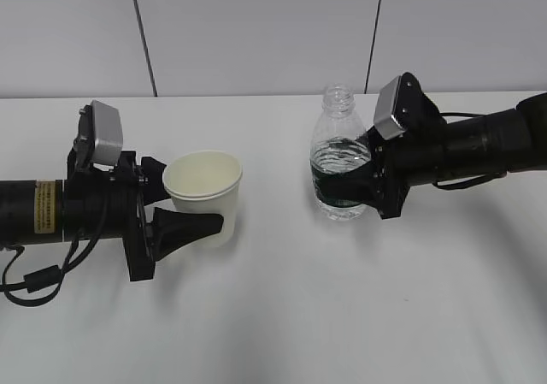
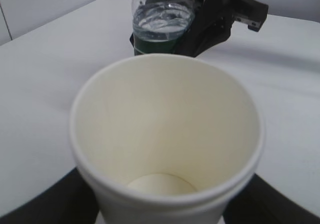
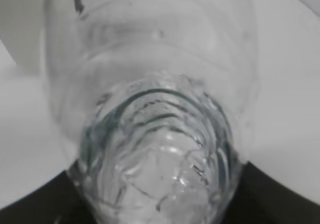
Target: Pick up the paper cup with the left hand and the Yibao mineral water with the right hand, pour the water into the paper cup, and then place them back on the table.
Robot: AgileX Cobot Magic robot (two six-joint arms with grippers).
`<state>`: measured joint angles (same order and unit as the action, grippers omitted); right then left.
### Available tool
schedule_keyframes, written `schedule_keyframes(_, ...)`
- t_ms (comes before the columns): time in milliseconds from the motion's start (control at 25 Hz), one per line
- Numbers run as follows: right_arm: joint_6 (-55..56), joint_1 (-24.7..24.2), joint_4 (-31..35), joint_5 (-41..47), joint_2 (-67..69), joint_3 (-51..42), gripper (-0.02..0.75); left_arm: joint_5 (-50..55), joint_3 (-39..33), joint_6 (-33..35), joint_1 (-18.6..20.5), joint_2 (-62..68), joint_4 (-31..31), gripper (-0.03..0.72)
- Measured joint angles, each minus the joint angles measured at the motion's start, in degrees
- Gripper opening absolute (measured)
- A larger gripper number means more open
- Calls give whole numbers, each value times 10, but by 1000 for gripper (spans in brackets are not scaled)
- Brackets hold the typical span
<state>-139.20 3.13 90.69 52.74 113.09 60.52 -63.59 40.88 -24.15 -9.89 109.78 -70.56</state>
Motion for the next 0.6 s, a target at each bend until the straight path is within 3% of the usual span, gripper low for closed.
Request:
schedule_keyframes(280,26,0,-62,-8,-48,0,437,13,0,0,-40,0,6,429)
schedule_keyframes(600,29,0,-87,-17,-77,0,436,12,10,0,-88,0,30,429)
